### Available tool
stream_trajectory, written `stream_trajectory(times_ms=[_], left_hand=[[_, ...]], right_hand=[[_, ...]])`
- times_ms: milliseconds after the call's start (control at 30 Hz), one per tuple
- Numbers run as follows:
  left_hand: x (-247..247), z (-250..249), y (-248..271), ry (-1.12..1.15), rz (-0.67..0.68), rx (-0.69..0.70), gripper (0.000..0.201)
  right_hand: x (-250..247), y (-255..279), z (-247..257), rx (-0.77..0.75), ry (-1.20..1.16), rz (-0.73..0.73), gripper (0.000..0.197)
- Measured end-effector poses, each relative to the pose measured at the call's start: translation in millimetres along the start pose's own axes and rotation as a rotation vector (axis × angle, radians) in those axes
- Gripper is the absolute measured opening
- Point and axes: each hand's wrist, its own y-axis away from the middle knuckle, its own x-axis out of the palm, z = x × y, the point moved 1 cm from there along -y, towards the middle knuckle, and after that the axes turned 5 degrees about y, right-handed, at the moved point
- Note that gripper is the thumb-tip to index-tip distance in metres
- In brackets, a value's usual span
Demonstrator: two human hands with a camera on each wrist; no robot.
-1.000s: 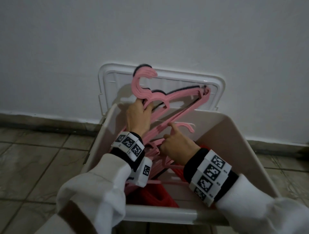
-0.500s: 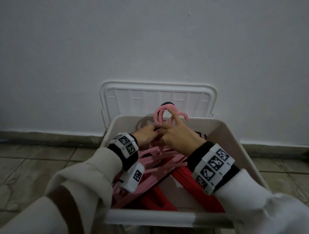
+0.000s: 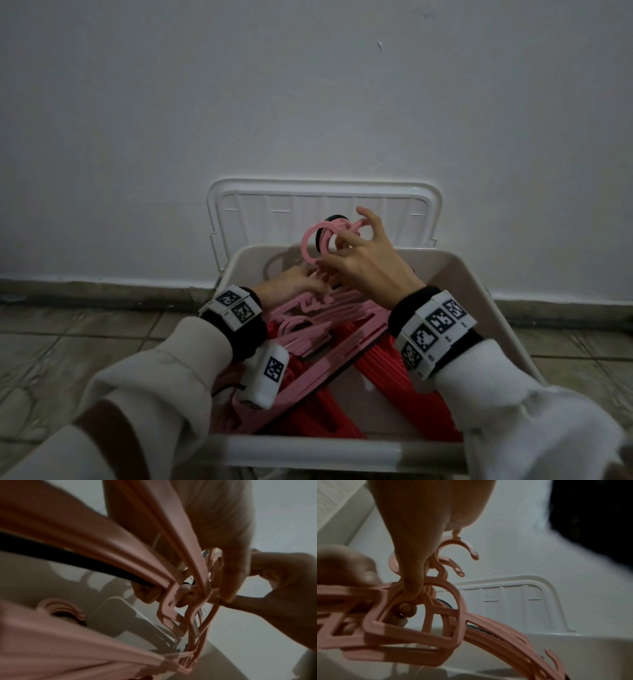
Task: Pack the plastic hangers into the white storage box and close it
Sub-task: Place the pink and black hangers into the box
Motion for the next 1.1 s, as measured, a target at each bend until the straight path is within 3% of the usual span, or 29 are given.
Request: stream_trajectory(times_ms=[67,100,267,400,567,633,767,833,933,1100], left_hand=[[-1.3,2.1,0.9,-0.138,-0.027,-0.028,0.064],[-0.5,0.7,1.7,-0.18,-0.029,-0.037,0.068],[3.2,-4.2,2.5,-0.228,-0.036,-0.03,0.053],[-0.5,-6.3,3.9,-0.16,-0.013,0.008,0.038],[4.4,-7.3,3.6,-0.212,0.057,0.058,0.051],[4.2,-8.1,4.5,-0.227,0.074,0.061,0.052],[-1.5,-11.4,5.0,-0.268,0.075,0.063,0.048],[-2.3,-14.8,4.0,-0.252,0.089,0.085,0.042],[2.0,-21.5,4.3,-0.244,0.142,0.096,0.034],[11.3,-25.8,2.5,-0.303,0.136,0.149,0.036]], right_hand=[[3.1,0.6,-0.4,-0.004,-0.036,-0.028,0.023],[4.6,1.0,-0.5,-0.012,-0.042,-0.041,0.022],[10.9,4.5,0.6,-0.041,-0.015,-0.096,0.016],[12.4,5.2,-6.6,0.067,-0.15,-0.17,0.027],[2.6,13.2,-19.9,0.252,-0.322,-0.205,0.024],[2.1,21.5,-30.0,0.384,-0.441,-0.118,0.02],[23.1,48.9,-52.3,0.622,-0.676,0.495,0.031],[32.2,57.5,-48.5,0.709,-0.894,0.677,0.036],[29.9,49.3,-34.3,0.66,-1.039,0.683,0.047],[21.1,32.3,-21.2,0.605,-1.011,0.633,0.028]])
